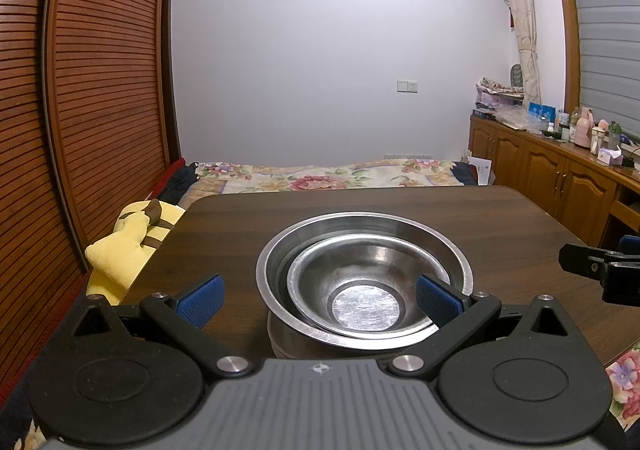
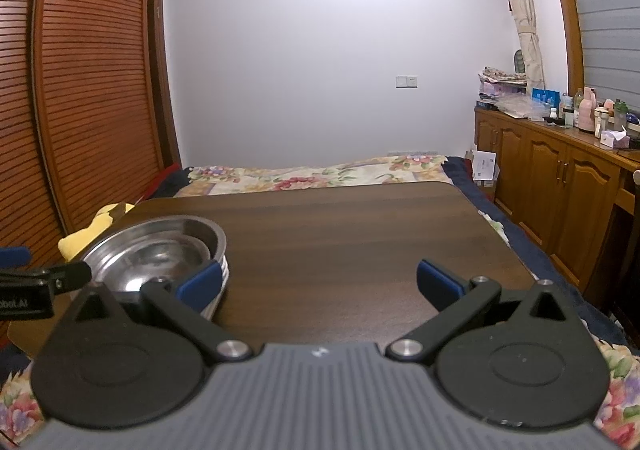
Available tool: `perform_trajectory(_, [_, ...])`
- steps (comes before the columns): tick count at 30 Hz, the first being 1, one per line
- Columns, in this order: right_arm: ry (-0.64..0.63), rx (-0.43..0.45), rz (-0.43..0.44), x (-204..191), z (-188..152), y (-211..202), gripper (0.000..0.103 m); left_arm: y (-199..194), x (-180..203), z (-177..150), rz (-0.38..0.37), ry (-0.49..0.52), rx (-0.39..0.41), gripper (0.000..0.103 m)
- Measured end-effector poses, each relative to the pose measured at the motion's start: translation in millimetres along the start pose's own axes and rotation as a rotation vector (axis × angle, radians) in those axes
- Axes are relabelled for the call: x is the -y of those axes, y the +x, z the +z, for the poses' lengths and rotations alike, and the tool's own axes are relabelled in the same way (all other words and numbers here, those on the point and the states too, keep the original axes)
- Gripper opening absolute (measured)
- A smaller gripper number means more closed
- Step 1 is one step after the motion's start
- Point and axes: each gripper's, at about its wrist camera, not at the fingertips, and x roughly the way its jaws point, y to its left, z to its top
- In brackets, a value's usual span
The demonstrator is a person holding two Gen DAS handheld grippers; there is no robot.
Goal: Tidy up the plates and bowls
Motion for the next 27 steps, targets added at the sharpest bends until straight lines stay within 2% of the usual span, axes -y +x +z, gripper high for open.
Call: perform_trajectory(27, [-0.002, 0.002, -0.007, 0.0, -2.1, -2.1, 0.103, 2.4, 0.7, -1.5, 0.001, -0.002, 0.001, 0.103])
